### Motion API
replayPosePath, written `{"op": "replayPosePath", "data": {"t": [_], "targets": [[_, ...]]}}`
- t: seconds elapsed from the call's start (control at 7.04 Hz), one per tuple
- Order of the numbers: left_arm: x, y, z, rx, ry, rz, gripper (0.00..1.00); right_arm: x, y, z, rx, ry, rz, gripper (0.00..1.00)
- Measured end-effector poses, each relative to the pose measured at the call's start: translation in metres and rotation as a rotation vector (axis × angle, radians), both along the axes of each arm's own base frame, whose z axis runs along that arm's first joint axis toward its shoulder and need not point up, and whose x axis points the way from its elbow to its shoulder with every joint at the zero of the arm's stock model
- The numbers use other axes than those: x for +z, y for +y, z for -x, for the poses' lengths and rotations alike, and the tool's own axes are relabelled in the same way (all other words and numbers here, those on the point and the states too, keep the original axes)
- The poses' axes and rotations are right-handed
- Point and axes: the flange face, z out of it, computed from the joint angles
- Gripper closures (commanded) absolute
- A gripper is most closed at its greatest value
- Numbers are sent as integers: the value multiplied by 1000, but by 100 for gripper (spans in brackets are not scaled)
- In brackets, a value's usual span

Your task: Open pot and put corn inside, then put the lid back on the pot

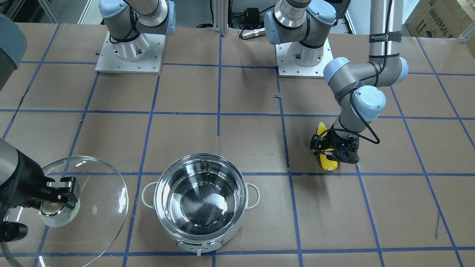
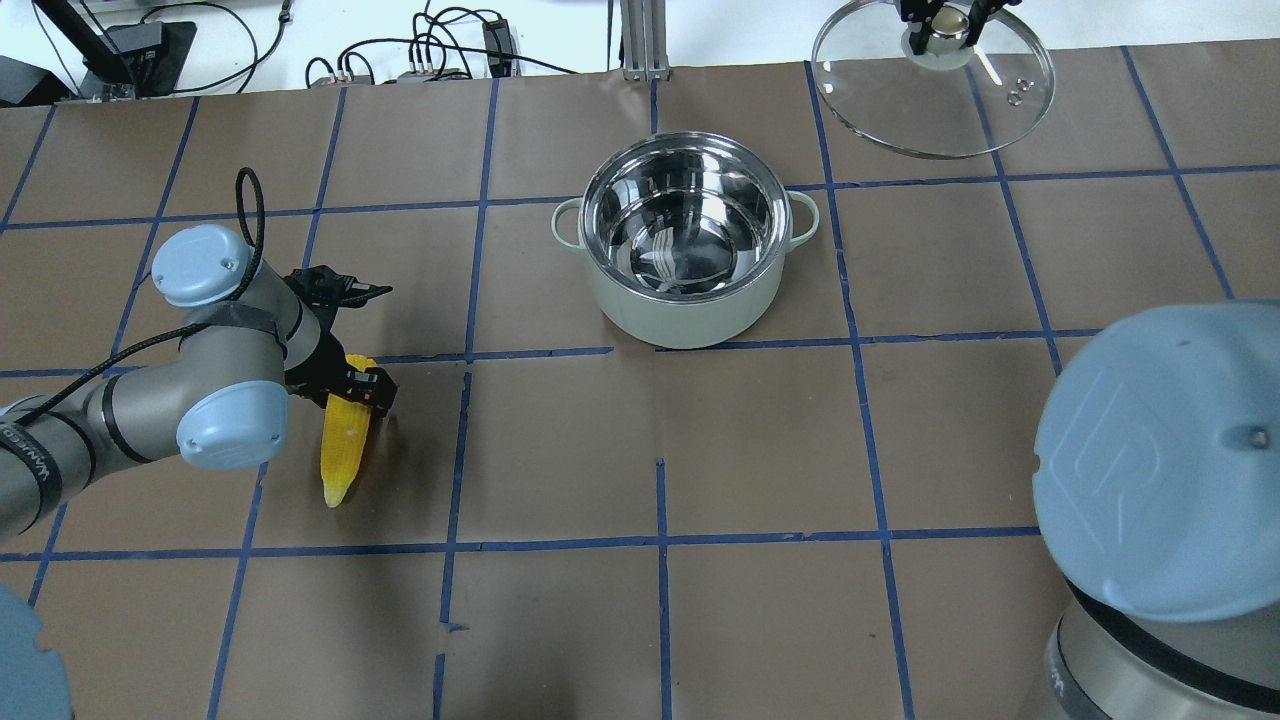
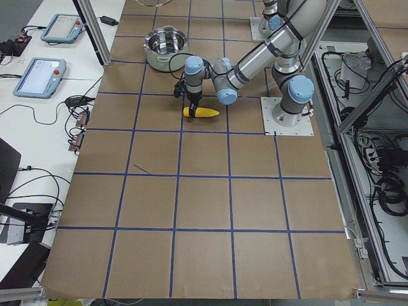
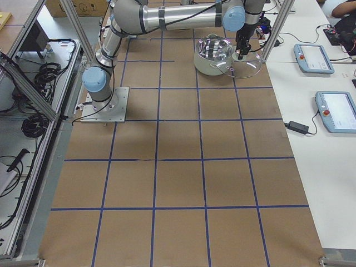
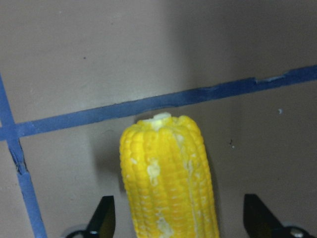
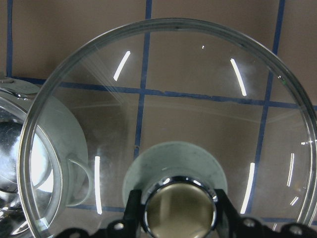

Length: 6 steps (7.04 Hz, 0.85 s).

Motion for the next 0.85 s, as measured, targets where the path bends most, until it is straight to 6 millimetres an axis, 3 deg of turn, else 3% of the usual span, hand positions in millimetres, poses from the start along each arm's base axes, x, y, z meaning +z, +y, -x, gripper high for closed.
{"op": "replayPosePath", "data": {"t": [0.43,0.71,0.85], "targets": [[10,-6,7,86,-2,2,74,-3,-1,22,-29,-2,-14,95],[36,-19,18,141,16,3,74,-3,-1,24,-33,-5,-20,95],[58,-34,32,159,22,1,74,-3,-1,24,-34,-6,-20,95]]}}
